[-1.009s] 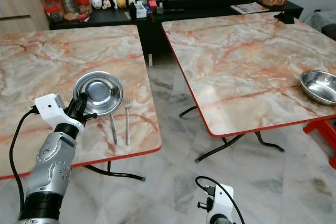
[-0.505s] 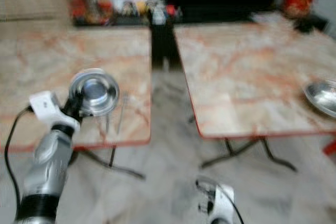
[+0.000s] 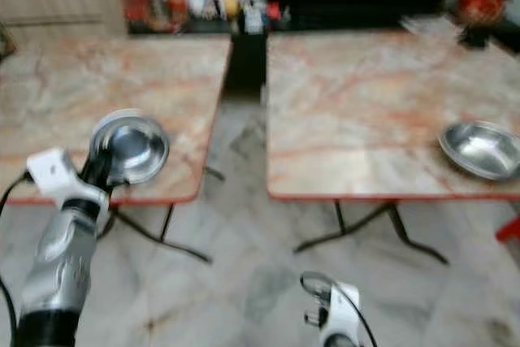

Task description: Setting the table

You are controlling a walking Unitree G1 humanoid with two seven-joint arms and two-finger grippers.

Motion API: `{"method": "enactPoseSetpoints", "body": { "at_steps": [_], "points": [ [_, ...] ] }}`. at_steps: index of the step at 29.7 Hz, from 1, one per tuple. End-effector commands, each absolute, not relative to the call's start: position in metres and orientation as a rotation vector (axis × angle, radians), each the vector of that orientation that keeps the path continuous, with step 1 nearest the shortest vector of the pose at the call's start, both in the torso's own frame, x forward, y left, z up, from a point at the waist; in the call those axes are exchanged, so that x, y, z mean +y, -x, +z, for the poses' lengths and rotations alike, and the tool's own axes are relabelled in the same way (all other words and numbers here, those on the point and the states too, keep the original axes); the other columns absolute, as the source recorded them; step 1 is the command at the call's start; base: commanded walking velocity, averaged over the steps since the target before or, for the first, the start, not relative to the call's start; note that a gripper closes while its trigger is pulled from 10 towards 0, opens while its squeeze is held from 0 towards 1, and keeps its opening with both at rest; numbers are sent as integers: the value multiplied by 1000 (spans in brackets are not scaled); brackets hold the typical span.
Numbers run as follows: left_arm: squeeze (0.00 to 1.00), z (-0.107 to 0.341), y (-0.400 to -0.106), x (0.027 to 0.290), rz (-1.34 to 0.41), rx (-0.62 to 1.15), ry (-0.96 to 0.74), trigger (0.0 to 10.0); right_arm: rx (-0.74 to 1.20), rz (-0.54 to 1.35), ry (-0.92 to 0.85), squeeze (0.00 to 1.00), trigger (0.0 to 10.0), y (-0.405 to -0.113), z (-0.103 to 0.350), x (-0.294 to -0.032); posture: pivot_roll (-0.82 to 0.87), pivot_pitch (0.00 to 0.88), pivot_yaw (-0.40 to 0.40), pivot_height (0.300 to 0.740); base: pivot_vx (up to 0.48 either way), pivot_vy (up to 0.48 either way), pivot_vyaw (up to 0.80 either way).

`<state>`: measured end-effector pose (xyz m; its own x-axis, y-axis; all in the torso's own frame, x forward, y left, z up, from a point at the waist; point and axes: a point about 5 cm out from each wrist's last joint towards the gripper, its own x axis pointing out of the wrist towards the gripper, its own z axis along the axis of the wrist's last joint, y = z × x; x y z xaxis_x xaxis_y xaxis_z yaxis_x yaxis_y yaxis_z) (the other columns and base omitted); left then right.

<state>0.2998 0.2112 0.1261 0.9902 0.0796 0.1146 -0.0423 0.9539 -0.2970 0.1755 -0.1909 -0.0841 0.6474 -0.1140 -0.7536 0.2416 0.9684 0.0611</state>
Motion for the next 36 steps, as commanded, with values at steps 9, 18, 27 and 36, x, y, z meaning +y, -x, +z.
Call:
{"method": "enactPoseSetpoints", "body": {
  "at_steps": [9, 18, 27, 36],
  "points": [
    [0, 62, -261, 262, 151, 134, 126, 10000, 834, -187, -174, 0, 10000, -180, -83, -183, 68, 0, 10, 740, 0, 0, 0],
    [0, -18, -209, 279, 160, 545, 53, 10000, 836, -192, -181, 0, 10000, -179, -83, -184, 68, 0, 6, 740, 0, 0, 0],
    [0, -50, -209, 248, 151, 732, 42, 10000, 836, -182, -187, 0, 10000, -181, -82, -185, 53, 0, -11, 740, 0, 0, 0],
    [0, -65, -208, 216, 90, 852, -31, 10000, 834, -196, -176, 0, 10000, -181, -82, -190, 28, 0, -6, 740, 0, 0, 0]
  ]
}}
